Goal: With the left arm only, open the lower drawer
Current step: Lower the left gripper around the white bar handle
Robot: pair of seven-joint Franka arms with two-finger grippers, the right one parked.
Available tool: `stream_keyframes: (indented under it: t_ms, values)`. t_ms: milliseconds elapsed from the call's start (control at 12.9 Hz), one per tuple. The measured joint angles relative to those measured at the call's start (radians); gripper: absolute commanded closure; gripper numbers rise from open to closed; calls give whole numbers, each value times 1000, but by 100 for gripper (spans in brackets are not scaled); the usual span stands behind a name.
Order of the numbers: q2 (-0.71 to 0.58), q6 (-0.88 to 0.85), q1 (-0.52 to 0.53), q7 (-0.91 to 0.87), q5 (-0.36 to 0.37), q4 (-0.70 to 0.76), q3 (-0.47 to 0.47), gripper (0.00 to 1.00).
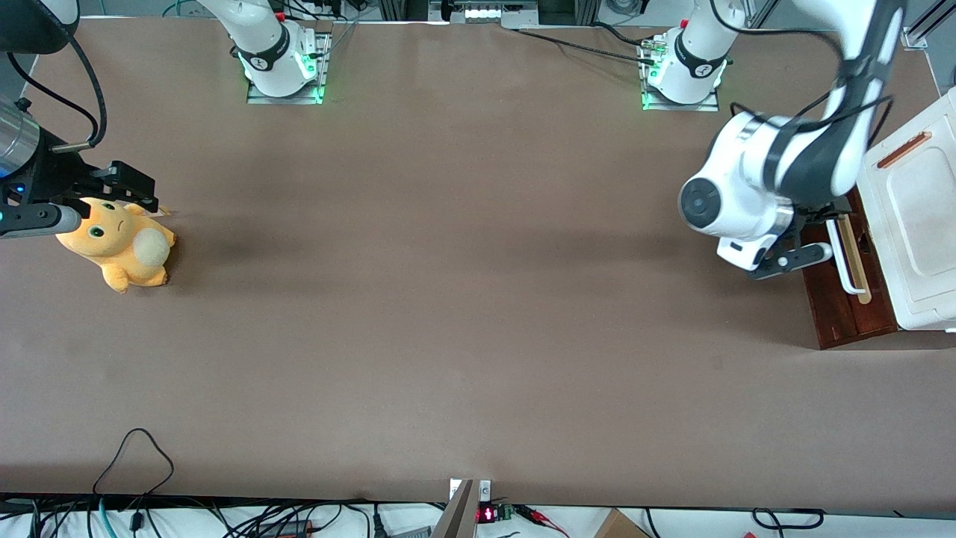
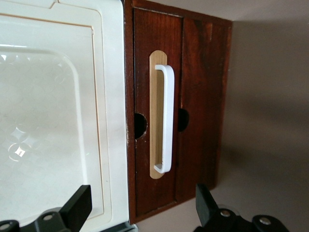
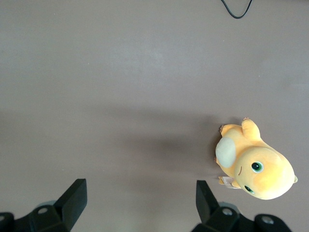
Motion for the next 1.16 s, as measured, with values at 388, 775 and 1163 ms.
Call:
stream_keyframes:
  t_ms: [388,775,1163]
  values:
    - [178,-145,-1,-168,201,-18,-43,9]
    - [324,-234,25,-276,347,-16,-41,10]
    - [359,-239,87,-280,430,-12,-39,35]
